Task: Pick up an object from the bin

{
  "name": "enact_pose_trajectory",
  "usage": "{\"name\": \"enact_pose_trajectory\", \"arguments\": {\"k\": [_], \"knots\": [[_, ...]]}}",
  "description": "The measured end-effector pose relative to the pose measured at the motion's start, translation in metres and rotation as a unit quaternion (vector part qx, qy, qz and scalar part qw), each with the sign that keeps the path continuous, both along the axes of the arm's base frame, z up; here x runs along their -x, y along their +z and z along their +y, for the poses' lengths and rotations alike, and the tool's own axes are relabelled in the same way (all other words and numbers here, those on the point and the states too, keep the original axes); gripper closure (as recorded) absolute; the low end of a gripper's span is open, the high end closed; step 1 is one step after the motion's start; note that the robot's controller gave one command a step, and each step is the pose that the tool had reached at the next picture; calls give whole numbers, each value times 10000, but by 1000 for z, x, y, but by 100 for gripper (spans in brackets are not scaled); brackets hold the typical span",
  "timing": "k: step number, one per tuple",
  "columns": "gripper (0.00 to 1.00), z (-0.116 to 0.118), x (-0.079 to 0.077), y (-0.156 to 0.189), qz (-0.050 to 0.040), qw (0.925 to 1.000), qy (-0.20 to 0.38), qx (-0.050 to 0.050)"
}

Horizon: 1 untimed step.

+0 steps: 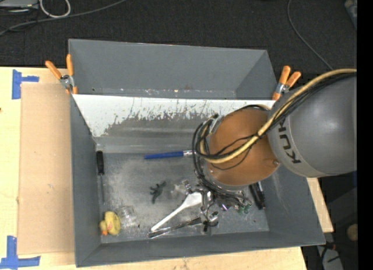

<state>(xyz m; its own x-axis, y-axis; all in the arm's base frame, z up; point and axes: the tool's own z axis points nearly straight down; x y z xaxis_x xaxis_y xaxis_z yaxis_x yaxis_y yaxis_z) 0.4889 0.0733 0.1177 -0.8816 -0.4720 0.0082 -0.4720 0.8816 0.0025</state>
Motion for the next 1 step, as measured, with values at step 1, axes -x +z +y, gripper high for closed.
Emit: {"name": "enact_pose_trajectory", "arguments": {"k": [1], "knots": [[0,-21,-29,-35,-15,10000,75,-13]]}}
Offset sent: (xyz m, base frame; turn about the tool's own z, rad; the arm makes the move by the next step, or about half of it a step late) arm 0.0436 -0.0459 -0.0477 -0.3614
